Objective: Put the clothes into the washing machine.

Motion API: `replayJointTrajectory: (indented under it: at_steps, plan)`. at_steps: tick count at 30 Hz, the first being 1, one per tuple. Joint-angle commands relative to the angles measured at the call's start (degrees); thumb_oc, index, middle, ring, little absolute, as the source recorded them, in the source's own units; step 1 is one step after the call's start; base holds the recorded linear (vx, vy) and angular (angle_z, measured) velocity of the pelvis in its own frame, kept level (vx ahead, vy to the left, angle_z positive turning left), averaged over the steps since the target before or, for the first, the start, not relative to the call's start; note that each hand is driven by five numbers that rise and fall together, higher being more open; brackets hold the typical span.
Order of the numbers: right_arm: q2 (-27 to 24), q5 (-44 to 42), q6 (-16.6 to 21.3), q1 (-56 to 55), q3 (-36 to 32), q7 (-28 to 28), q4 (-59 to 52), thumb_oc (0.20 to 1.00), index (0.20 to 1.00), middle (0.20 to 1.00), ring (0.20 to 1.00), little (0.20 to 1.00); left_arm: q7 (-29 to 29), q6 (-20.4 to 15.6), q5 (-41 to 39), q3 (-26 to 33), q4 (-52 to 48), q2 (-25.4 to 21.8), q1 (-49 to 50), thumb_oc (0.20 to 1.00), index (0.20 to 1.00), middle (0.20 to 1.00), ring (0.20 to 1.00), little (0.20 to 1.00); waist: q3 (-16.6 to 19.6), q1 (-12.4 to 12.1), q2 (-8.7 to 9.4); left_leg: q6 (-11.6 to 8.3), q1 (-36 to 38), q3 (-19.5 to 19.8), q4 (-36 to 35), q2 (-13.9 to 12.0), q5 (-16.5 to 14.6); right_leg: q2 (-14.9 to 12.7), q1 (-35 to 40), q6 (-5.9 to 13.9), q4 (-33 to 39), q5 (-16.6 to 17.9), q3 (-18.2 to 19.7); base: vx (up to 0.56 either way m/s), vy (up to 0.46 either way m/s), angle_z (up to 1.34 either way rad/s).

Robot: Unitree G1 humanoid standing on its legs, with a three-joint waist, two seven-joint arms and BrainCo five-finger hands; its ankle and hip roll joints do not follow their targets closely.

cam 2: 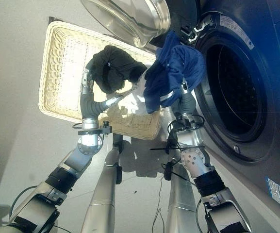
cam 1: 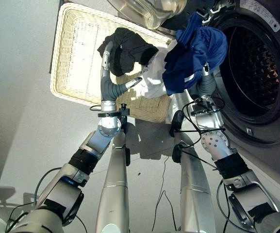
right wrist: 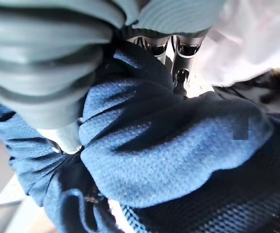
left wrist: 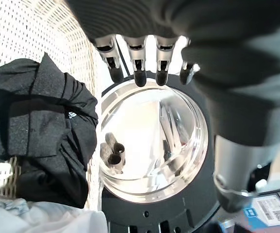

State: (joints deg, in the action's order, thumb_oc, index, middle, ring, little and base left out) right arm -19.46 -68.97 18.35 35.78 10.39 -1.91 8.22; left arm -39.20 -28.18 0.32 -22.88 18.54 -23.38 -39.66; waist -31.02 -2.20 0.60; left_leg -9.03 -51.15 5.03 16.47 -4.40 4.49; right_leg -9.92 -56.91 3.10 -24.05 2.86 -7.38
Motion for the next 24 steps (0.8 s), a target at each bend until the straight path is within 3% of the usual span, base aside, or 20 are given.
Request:
replayJointTrajectory:
  at_steps: [1, 5, 12, 19, 23, 24]
  plan:
    - [-1.36, -1.22, 3.54, 0.00, -3.33, 1.40, -3.64, 0.200, 0.200, 0.200, 0.200, 0.200, -1.33, -3.09, -1.48, 3.82, 0.73, -1.20, -1.51, 1.000, 1.000, 1.000, 1.000, 1.000, 1.23, 0.49, 0.79, 5.54, -1.03, -1.36, 0.46, 7.19, 0.23, 4.53, 0.45, 5.22, 0.76, 3.52, -3.65, 0.00, 0.000, 0.00]
    - [-4.05, -7.64, 1.42, 0.59, -5.86, 1.91, 6.12, 0.200, 0.200, 0.200, 0.200, 0.200, -2.63, -3.41, -2.94, 3.79, 6.24, -2.77, -3.01, 1.000, 1.000, 1.000, 1.000, 1.000, 1.23, 0.77, 0.58, 5.28, -1.01, -1.88, 0.39, 6.85, 0.18, 4.61, 0.37, 5.29, 0.76, 3.49, -3.53, 0.00, 0.000, 0.00]
    - [-8.12, -11.71, -2.43, 5.03, -4.89, 1.89, 25.92, 0.200, 0.200, 0.200, 0.200, 0.200, -4.34, -4.12, -2.89, 1.36, 14.40, -3.09, -6.34, 1.000, 1.000, 1.000, 1.000, 1.000, 1.23, 0.36, -0.11, 4.93, -1.62, -1.96, 0.18, 6.73, 0.24, 4.52, -0.19, 5.23, 1.00, 3.60, -3.79, 0.00, 0.000, 0.00]
    - [-12.23, -11.66, -5.52, 14.36, -4.20, 6.49, 43.83, 0.200, 0.200, 0.200, 0.200, 0.200, -4.69, -0.92, -2.12, -3.16, 22.19, -4.21, -11.69, 1.000, 1.000, 1.000, 1.000, 1.000, 1.23, -0.49, -1.48, 4.74, -2.62, -1.79, -0.39, 6.70, 0.64, 4.59, -1.18, 4.91, 1.46, 3.74, -4.03, 0.00, 0.004, -0.03]
    - [-17.75, -13.35, -3.85, 19.86, -5.17, 12.63, 49.28, 0.200, 0.200, 0.200, 0.200, 0.200, -4.96, -0.17, -3.08, -4.24, 24.09, -5.44, -12.20, 1.000, 1.000, 1.000, 1.000, 1.000, 1.23, -0.69, -2.09, 4.62, -2.84, -1.60, -0.04, 6.53, 0.25, 4.75, -1.57, 4.91, 1.35, 3.74, -3.53, 0.00, 0.003, -0.01]
    - [-20.94, -15.79, 0.54, 21.88, -6.12, 16.01, 49.69, 0.200, 0.200, 0.200, 0.200, 0.200, -5.72, -0.61, -2.15, -4.51, 24.33, -6.70, -11.00, 1.000, 1.000, 1.000, 1.000, 1.000, 1.23, -0.76, -2.04, 4.58, -3.13, -1.48, 0.50, 6.32, -0.22, 4.77, -1.54, 4.97, 1.33, 3.59, -3.50, 0.00, 0.000, 0.00]
